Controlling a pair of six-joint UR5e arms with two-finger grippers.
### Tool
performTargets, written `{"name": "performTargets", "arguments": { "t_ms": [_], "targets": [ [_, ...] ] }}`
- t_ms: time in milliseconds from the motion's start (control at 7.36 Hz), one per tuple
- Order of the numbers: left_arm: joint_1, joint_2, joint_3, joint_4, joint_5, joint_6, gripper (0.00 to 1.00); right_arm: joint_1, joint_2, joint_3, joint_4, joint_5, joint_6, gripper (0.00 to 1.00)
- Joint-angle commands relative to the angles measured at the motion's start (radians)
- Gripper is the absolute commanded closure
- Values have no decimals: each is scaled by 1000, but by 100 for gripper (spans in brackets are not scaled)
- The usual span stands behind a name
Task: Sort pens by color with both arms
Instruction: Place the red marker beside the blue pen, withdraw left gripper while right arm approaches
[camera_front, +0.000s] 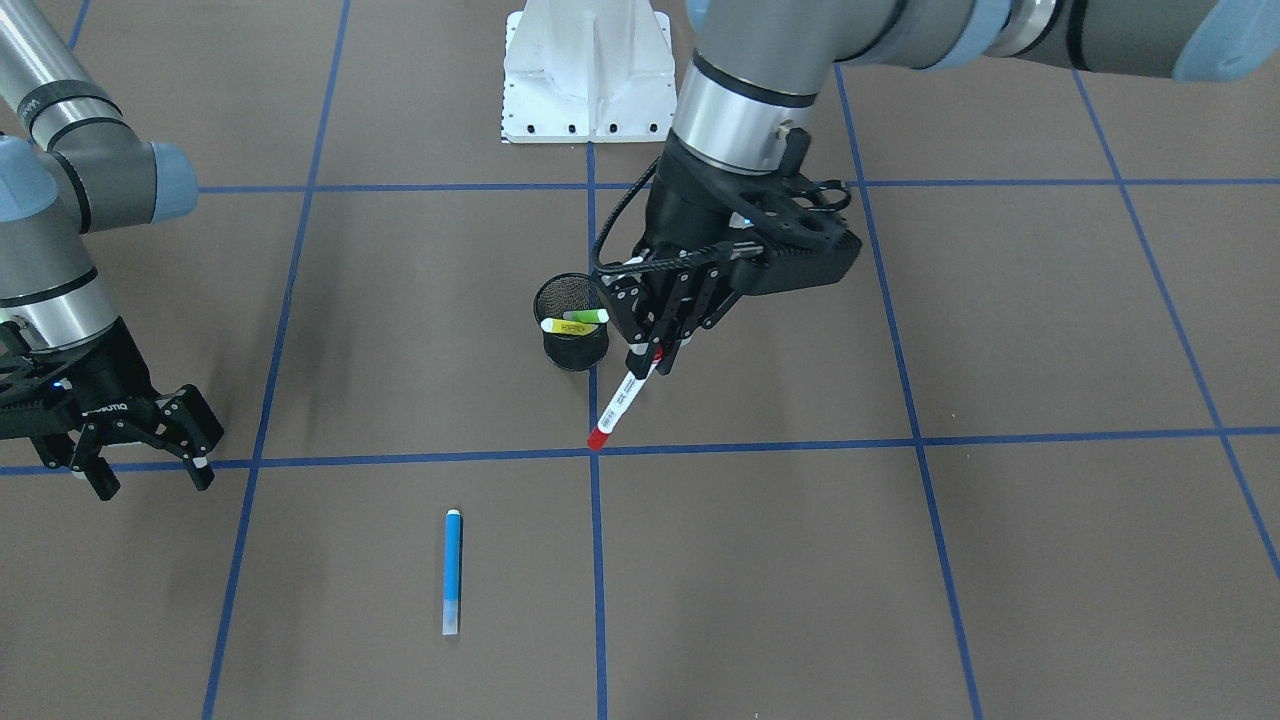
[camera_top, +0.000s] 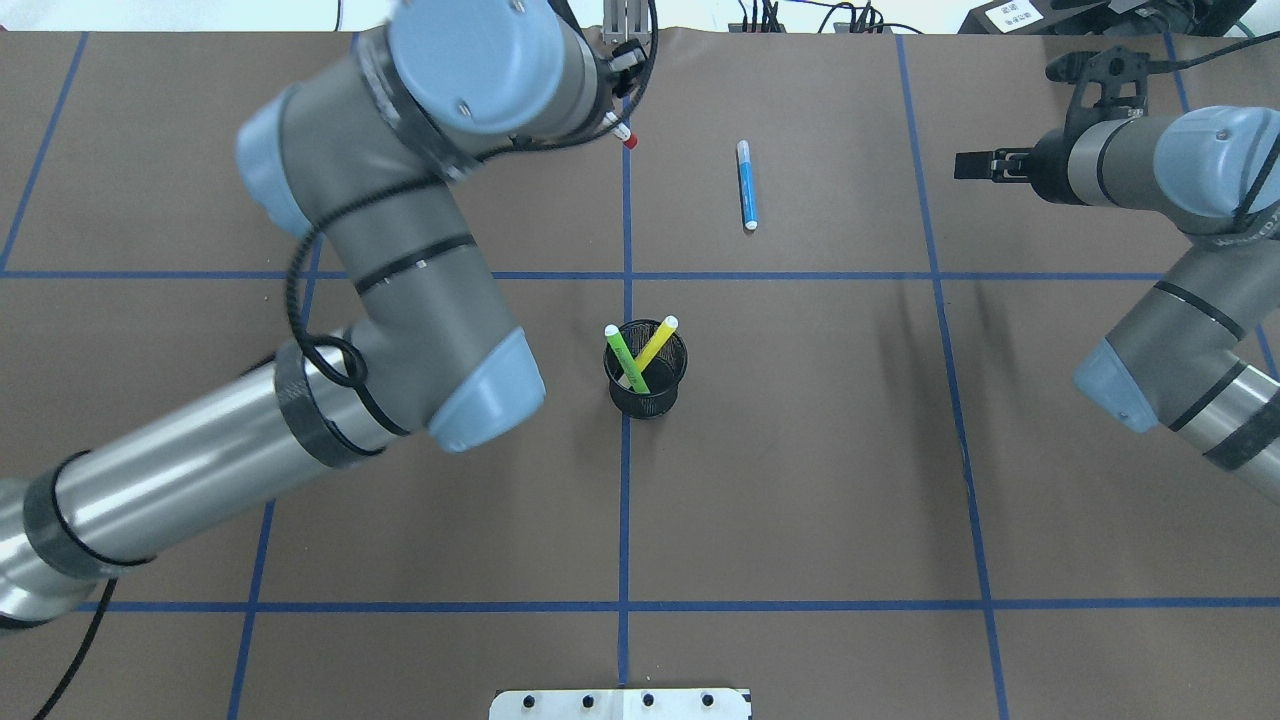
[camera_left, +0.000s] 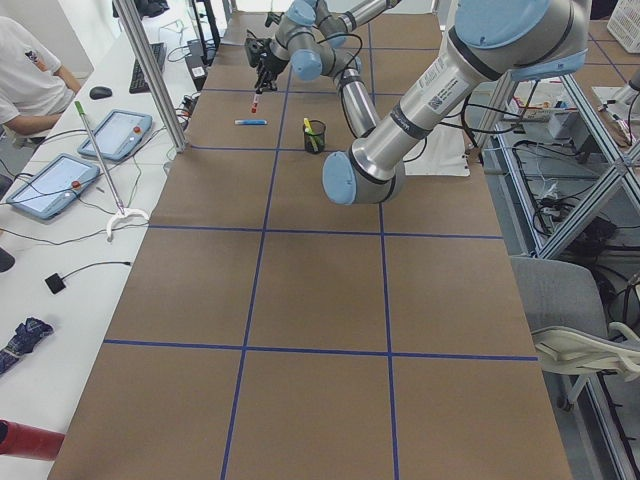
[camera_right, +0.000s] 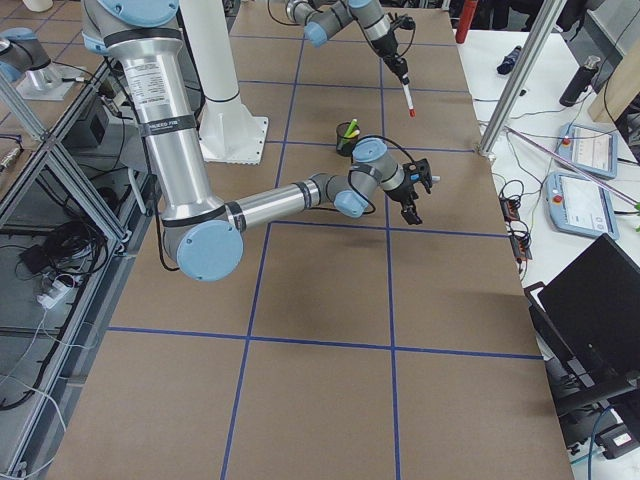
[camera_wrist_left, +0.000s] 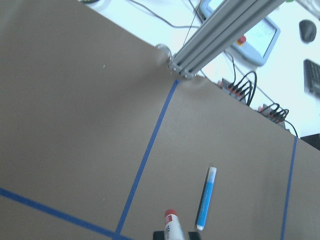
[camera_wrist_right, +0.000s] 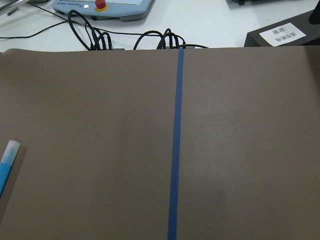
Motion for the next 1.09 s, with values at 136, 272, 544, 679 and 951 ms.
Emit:
{"name": "performTargets", "arguments": {
  "t_ms": [136,272,544,679,951],
  "targets": [
    [116,-98,443,-376,389,-133,100,1,-39,6,50,-22,9,0],
    [116,-163,579,-454,401,-134,100,1,-39,4,50,-25,10,0],
    [118,-227,711,-485,397,-130,100,-1,-39,3,50,-35,9,0],
    [121,-260,771,-508,399,-130,100,-1,-39,-2,50,-35,10,0],
    [123,-258,758,-508,373,-67,8,-2,-39,0,50,-34,9,0]
  ]
}}
